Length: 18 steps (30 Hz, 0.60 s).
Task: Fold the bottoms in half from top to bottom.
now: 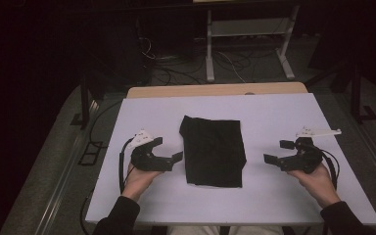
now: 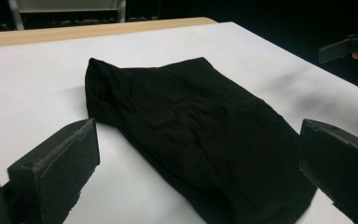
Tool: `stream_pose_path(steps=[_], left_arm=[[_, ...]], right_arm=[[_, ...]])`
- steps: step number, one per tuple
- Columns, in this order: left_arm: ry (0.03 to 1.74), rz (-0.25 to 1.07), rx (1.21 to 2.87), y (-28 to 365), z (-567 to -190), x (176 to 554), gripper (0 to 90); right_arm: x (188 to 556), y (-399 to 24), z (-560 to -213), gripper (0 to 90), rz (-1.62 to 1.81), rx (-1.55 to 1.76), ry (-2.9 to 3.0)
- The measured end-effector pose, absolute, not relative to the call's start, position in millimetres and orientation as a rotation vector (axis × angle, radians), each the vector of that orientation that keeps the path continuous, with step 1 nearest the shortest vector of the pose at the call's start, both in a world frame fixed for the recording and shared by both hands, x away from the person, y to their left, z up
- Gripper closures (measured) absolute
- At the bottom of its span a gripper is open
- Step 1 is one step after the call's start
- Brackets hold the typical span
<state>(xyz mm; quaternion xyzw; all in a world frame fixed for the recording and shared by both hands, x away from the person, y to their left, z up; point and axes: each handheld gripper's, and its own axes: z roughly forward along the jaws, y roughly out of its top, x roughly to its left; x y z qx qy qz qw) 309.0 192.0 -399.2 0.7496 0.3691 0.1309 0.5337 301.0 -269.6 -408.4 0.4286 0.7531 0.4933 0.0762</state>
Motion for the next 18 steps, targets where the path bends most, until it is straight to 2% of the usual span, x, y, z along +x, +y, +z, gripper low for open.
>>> stream_pose_path(steps=[11,18], left_arm=[[0.848,0.323,1.780,198,-410,284,0.0],[0.831,0.309,1.841,196,-424,275,0.0]], right_arm=[[275,-277,-421,0.0,1.486,1.279,2.246],[264,-282,-427,0.0,1.458,1.267,2.259]])
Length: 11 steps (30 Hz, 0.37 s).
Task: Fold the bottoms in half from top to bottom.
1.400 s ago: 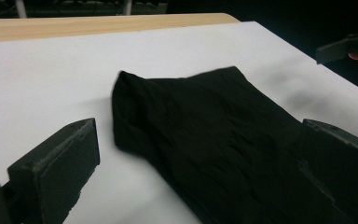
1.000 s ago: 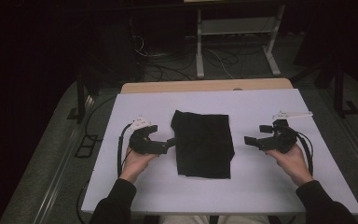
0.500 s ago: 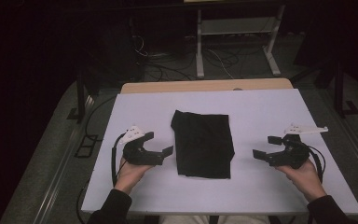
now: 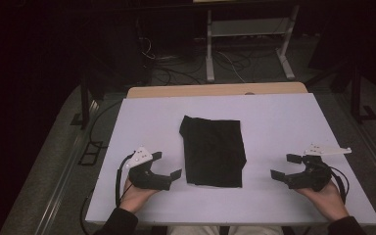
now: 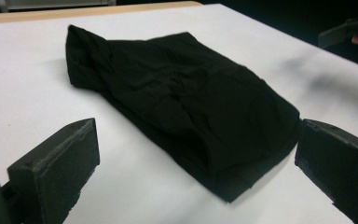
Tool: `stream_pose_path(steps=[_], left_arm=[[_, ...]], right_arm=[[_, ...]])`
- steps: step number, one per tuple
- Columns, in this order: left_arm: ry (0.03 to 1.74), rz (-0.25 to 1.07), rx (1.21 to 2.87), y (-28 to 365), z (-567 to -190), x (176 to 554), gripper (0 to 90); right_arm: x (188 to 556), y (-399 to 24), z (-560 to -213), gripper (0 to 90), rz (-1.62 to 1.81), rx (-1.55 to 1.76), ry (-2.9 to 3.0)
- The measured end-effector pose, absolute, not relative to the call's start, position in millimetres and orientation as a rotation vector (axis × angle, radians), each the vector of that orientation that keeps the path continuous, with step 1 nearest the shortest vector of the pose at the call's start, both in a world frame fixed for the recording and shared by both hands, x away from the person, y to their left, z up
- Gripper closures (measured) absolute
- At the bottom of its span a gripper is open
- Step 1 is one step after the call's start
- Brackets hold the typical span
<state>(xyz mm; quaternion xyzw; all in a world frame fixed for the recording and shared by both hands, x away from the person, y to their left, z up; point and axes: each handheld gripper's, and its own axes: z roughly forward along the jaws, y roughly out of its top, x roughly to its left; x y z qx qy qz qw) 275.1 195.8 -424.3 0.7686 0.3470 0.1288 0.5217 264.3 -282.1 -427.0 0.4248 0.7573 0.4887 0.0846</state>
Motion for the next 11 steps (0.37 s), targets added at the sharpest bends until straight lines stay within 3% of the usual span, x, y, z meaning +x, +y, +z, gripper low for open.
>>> stream_pose_path(steps=[11], left_arm=[[0.806,0.299,1.892,196,-435,269,0.0]], right_arm=[[252,-290,-442,0.0,1.424,1.249,2.270]])
